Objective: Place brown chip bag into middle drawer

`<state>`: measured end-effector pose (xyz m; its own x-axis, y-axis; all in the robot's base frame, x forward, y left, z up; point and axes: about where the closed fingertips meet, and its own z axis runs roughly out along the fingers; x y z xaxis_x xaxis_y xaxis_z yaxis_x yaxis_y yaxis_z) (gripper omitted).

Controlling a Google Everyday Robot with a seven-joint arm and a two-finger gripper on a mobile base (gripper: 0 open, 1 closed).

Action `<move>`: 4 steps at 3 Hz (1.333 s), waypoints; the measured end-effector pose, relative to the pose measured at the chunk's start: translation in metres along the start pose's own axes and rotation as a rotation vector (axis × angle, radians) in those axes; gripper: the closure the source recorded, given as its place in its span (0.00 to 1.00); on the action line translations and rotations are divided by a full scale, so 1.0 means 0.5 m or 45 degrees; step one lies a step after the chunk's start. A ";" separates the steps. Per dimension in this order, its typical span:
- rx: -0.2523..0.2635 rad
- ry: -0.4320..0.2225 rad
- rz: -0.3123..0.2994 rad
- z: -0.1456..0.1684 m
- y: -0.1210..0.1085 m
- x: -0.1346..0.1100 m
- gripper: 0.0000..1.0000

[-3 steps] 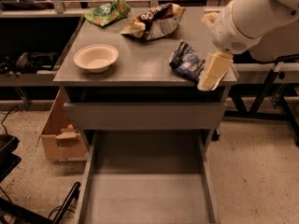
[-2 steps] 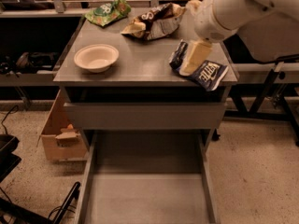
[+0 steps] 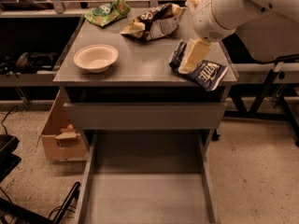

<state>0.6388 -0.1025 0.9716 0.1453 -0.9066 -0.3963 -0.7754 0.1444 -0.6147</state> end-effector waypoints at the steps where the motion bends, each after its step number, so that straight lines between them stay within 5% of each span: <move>1: 0.084 -0.077 -0.060 0.063 -0.060 -0.035 0.00; 3: 0.295 -0.218 -0.102 0.212 -0.276 -0.109 0.00; 4: 0.296 -0.246 -0.085 0.303 -0.330 -0.143 0.00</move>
Offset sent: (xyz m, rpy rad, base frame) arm 0.1881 0.0666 0.0622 0.1225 -0.3612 0.0711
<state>0.8495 -0.0013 0.9979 0.3224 -0.8283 -0.4583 -0.6023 0.1940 -0.7743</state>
